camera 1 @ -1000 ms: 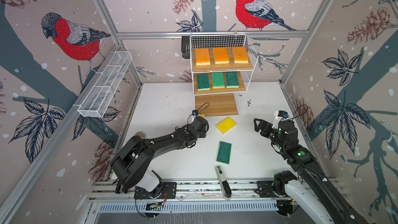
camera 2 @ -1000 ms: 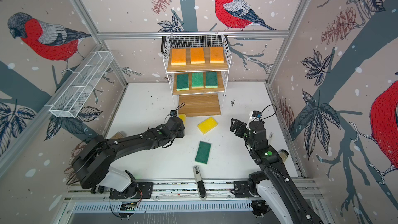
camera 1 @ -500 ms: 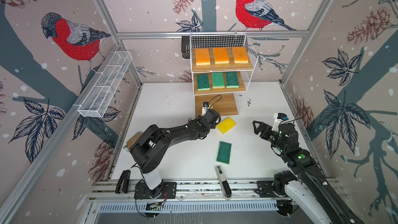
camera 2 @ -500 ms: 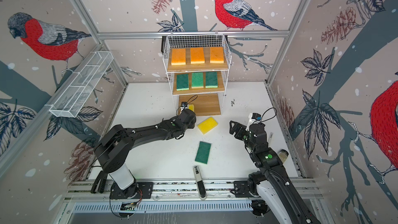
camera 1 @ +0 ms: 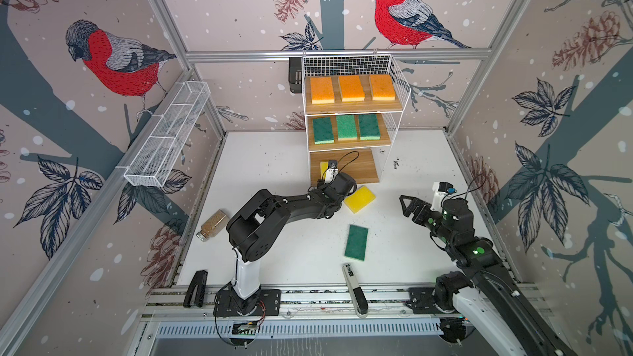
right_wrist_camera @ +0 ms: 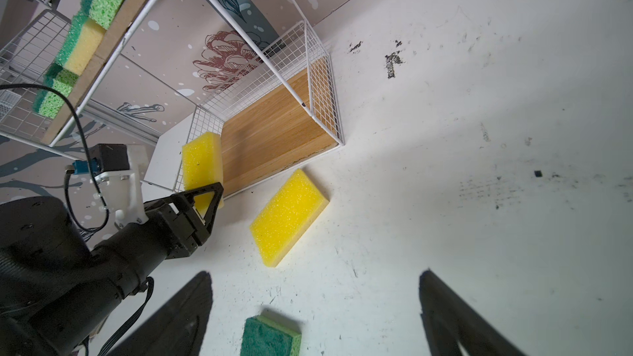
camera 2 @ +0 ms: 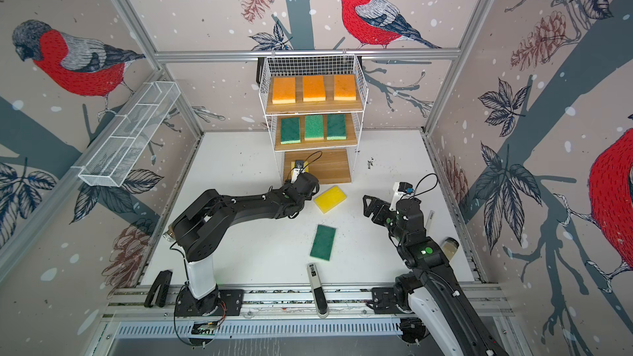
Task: Place and organize the cleaning sponges onto the shelf
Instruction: 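Lift the yellow sponge with the left gripper and carry it toward the bottom shelf, then lower the yellow sponge onto the bottom shelf with the left gripper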
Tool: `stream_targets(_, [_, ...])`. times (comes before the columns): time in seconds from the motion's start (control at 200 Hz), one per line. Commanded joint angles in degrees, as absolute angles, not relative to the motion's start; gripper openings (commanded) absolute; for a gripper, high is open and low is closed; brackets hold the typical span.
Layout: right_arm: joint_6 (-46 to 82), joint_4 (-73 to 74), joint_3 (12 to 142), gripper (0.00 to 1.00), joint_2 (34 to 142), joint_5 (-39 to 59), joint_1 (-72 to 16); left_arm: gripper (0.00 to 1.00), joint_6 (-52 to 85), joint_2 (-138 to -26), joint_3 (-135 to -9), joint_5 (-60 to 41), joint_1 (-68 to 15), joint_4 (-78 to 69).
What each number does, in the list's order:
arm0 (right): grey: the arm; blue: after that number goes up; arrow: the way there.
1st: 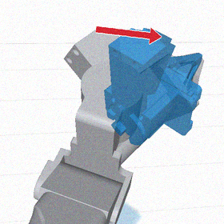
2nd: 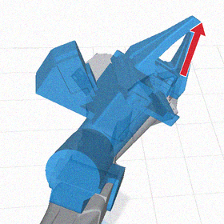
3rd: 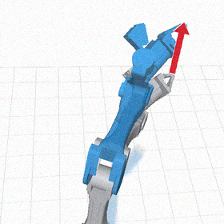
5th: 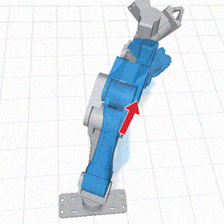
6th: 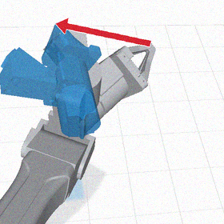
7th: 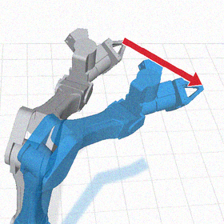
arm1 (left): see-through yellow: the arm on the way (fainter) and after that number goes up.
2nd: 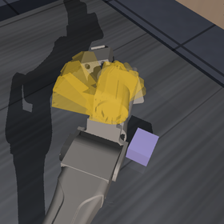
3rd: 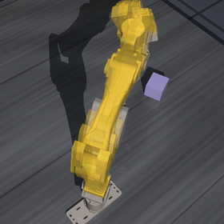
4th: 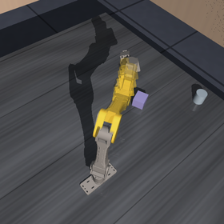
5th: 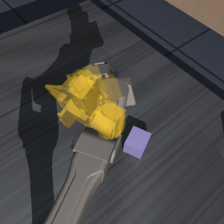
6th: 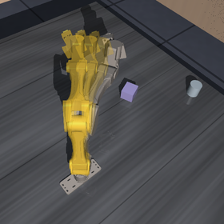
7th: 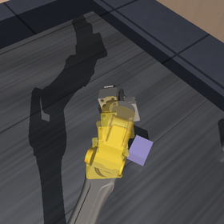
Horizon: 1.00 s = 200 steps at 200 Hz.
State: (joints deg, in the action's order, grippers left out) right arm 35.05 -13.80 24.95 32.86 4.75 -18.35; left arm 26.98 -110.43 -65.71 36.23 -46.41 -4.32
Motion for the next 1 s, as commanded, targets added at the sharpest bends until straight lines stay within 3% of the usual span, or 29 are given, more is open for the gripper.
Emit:
stream_targets(0.0, [35.90, -12.48, 24.79, 0.94, 32.83, 5.56, -18.29, 0.61, 25.78, -112.78, -68.43, 38.29, -46.08, -3.76])
stream_targets(0.996, [37.97, -8.67, 24.08, 0.94, 38.79, 8.39, -18.53, 0.63, 21.67, -117.10, -68.72, 34.64, -40.47, -10.55])
